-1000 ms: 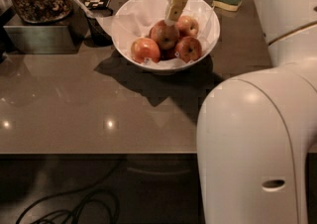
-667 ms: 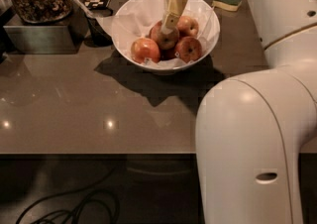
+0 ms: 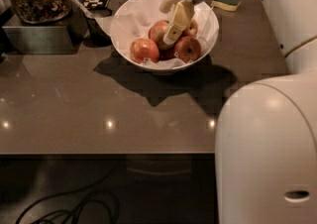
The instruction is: Pick apple from white bowl
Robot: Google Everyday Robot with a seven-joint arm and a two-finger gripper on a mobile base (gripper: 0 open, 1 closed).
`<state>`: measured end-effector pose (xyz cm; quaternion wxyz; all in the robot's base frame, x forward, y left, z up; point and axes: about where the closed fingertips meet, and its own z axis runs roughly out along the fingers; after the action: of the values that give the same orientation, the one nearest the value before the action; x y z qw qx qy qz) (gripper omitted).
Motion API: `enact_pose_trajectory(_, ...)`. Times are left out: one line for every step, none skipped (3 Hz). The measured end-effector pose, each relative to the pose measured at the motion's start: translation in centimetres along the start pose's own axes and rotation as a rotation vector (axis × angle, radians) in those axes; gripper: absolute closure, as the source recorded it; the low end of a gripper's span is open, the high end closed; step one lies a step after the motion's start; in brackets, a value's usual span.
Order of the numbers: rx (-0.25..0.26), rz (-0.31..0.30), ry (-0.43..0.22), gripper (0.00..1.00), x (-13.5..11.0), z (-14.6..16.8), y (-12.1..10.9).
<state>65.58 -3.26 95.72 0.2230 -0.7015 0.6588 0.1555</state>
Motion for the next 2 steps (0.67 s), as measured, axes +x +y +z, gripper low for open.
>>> enact_pose_trajectory(-0.053, 0.053, 0.006, 0.49, 2.63, 0.41, 2.27)
enact_pose_trajectory(-0.068, 0.059, 0.007, 0.46, 3.34, 0.76, 2.61)
